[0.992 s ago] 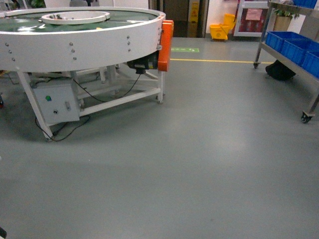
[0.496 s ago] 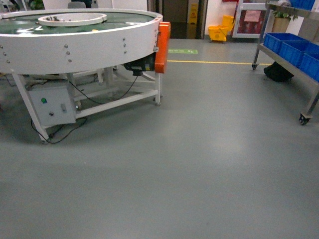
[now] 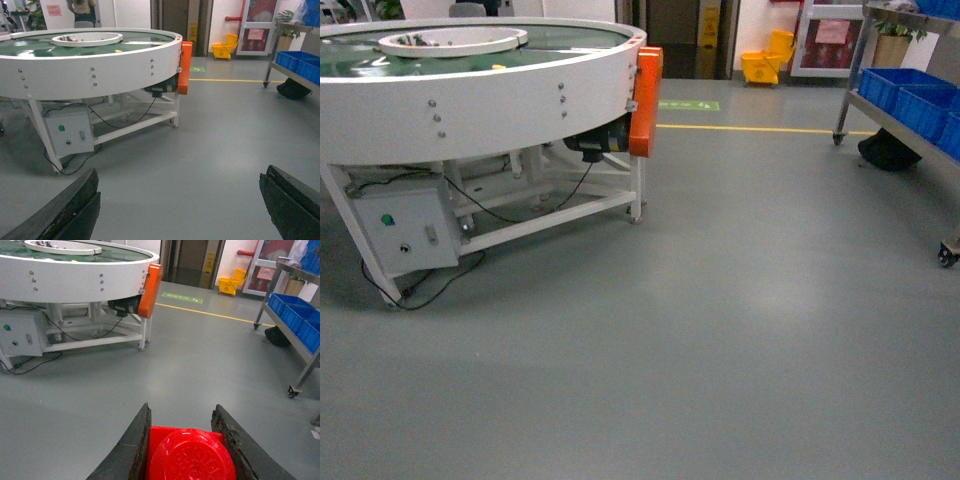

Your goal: Pick red block from blue box to shelf

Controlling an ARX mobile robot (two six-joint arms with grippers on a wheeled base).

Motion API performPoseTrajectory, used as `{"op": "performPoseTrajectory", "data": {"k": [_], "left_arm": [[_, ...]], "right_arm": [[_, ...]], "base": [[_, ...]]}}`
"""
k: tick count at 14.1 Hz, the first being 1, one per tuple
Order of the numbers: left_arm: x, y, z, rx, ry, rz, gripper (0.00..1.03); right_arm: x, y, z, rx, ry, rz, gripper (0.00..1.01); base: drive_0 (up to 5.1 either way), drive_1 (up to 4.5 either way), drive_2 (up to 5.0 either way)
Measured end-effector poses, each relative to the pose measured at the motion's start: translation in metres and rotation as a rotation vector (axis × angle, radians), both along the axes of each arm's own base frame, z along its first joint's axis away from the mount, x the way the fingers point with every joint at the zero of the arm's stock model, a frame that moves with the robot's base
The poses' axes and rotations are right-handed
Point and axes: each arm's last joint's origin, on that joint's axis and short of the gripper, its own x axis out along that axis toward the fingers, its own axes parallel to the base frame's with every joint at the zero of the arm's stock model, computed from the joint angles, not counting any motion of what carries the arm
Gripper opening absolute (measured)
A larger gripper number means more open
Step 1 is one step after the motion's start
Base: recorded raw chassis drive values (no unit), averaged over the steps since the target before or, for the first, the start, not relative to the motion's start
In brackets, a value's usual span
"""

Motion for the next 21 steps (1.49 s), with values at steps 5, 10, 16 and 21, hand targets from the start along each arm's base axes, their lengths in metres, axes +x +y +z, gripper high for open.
{"op": "performPoseTrajectory", "data": {"k": [5,10,16,21], "left_arm": [[0.0,0.0,0.0,0.0,0.0,0.0,0.98],[0.0,0.0,-0.0001,0.0,0.002,0.0,0.98],[0.0,0.0,-0.0001,0.0,0.001,0.0,0.98],[0.0,0.0,-0.0001,0.0,0.001,0.0,0.98]], "right_arm": [[0.0,0.0,0.0001,0.0,-0.002,0.0,0.29],[0.0,0.0,-0.0001,0.0,0.001,0.0,0.29],[0.0,0.0,0.0002,0.0,-0.002,0.0,0.29],[0.0,0.0,0.0001,0.0,-0.002,0.0,0.29]], "base": [[0.0,4.13,-4.2],[0.0,4.16,-4.2],[0.1,4.23,-4.1],[0.0,4.21,-4.2]]}}
